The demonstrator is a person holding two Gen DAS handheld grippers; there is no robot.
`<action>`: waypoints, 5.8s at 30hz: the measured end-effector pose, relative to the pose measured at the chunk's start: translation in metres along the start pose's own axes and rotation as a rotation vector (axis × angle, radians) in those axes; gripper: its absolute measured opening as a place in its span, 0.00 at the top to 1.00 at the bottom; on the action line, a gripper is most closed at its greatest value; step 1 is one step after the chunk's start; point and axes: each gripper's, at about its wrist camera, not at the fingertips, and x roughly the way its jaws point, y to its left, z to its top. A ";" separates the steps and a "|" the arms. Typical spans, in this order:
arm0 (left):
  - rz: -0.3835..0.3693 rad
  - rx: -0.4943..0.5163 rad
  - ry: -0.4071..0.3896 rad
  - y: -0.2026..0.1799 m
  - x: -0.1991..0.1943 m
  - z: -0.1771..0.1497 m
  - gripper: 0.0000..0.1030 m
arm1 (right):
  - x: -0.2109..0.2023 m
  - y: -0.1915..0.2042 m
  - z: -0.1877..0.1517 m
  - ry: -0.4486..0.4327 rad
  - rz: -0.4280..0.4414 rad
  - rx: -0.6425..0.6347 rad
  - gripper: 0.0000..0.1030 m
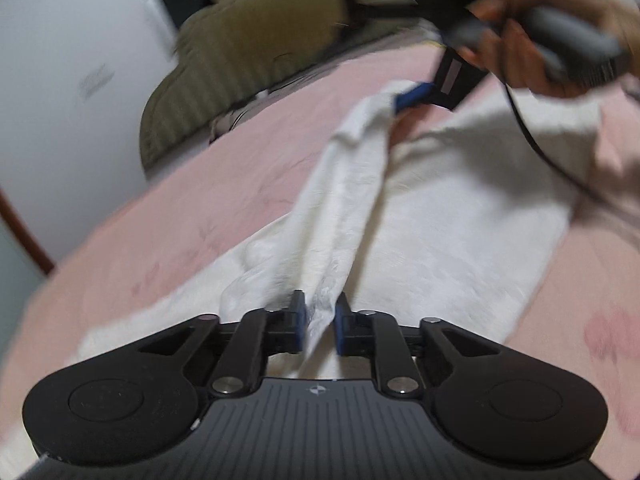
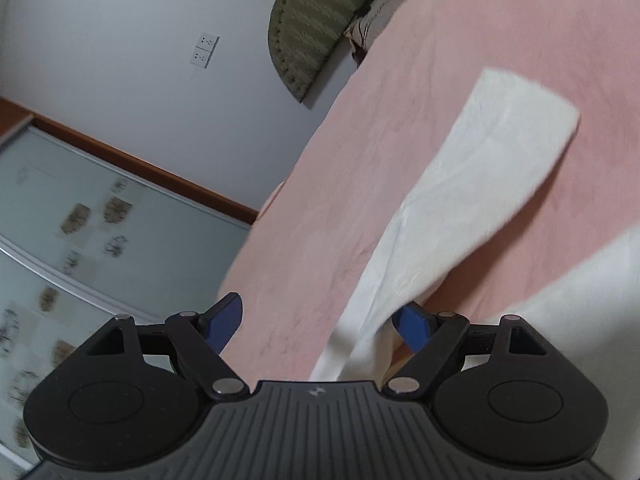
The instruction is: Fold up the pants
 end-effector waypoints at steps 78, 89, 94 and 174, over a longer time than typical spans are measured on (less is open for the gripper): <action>-0.329 -0.010 -0.055 0.019 -0.079 -0.008 0.77 | -0.203 0.009 -0.135 -0.438 -0.542 -0.282 0.88; -0.286 -0.150 -0.041 0.036 -0.068 0.008 0.65 | -0.202 -0.022 -0.153 -0.347 -0.449 -0.100 0.88; -0.248 -0.219 -0.027 0.039 -0.055 0.011 0.59 | -0.212 -0.036 -0.163 -0.258 -0.379 0.018 0.88; -0.542 -1.217 0.223 0.152 0.042 0.004 0.83 | -0.013 0.167 -0.296 -0.045 -0.229 -1.152 0.85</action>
